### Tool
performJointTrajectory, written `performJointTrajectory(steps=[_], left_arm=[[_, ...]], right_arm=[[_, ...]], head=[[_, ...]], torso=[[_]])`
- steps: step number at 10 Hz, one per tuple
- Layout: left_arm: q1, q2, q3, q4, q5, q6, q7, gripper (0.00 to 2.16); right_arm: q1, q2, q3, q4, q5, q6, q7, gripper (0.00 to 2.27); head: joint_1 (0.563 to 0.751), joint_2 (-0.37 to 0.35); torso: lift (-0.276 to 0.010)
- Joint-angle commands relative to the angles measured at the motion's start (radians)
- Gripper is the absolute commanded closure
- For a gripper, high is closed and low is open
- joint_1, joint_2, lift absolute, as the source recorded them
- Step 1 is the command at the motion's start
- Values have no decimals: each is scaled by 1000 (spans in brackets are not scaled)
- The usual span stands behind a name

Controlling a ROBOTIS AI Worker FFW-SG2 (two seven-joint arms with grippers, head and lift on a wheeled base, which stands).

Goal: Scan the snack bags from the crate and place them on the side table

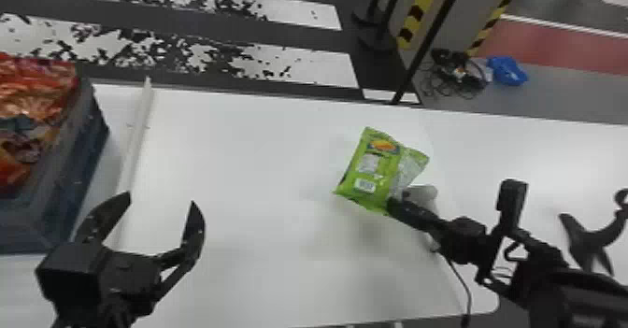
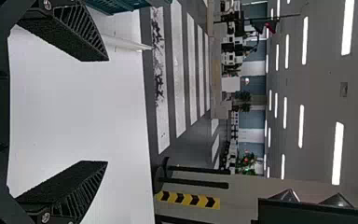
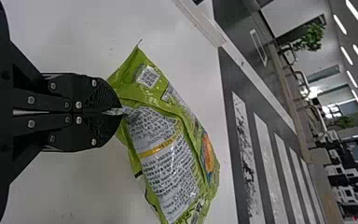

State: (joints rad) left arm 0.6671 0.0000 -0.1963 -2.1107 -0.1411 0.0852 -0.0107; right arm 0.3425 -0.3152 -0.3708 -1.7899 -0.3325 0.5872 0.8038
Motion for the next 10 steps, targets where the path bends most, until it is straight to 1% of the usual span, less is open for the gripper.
performJointTrajectory(steps=[1,2,3,4,5,6,8,10], left_arm=[[0,-3,0,1,0,0,0,83],[0,-3,0,3,0,0,0,83],[0,-3,0,5,0,-3,0,83],[0,-3,0,5,0,-3,0,83],[0,-3,0,5,0,0,0,83],[0,-3,0,3,0,-3,0,83],[0,-3,0,5,0,-3,0,83],[2,-3,0,3,0,0,0,83]], right_arm=[[0,15,-125,-3,-97,-11,0,2236],[-8,22,-200,12,-163,-39,-12,2236],[-30,30,-260,43,-195,-45,-52,2236],[-49,28,-303,92,-211,-66,-89,2236],[-76,25,-341,161,-220,-94,-101,2236],[-89,24,-361,216,-221,-137,-138,2236],[-99,7,-365,297,-211,-174,-241,2213],[-122,-12,-332,399,-180,-198,-327,2044]], head=[[695,-286],[695,-323],[695,-350],[695,-350],[695,-350],[695,-350],[695,-350],[695,-350]], torso=[[-94],[-94],[-94],[-94],[-94],[-94],[-94],[-94]])
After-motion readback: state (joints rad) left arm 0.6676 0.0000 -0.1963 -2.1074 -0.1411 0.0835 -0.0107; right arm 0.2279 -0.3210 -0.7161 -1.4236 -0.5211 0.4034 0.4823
